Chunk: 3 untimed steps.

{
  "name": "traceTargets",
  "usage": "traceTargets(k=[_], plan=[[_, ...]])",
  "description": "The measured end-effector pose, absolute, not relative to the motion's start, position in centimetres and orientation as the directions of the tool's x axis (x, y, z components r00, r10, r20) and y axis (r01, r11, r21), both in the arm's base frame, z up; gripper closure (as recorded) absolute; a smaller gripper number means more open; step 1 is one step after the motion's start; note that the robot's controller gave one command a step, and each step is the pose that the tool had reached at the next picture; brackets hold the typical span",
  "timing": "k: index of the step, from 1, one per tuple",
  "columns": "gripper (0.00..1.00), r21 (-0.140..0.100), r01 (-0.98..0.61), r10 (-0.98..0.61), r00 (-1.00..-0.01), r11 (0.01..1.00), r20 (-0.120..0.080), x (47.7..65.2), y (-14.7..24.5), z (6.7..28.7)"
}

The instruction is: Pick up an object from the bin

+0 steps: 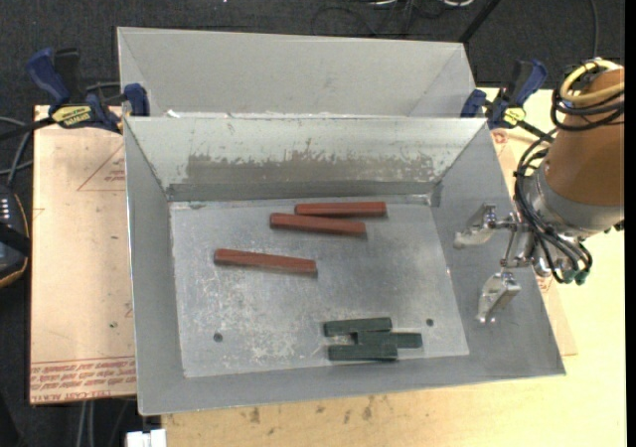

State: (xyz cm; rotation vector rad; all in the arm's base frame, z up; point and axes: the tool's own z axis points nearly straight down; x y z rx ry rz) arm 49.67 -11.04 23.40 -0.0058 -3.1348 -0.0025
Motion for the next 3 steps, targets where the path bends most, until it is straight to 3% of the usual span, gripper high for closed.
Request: traceTargets(k=[1, 2, 3], plan=[[0.00, 0.000, 0.000, 0.000, -1.000, 1.000, -0.001, 49.8, -11.0, 23.8], [0.00, -0.001, -0.051, -0.051, -0.999, 0.999, -0.007, 49.2, -9.6, 18.7], [0.00, 0.001, -0.014, -0.014, -1.000, 1.000, 0.000, 48.1, -7.1, 13.7]])
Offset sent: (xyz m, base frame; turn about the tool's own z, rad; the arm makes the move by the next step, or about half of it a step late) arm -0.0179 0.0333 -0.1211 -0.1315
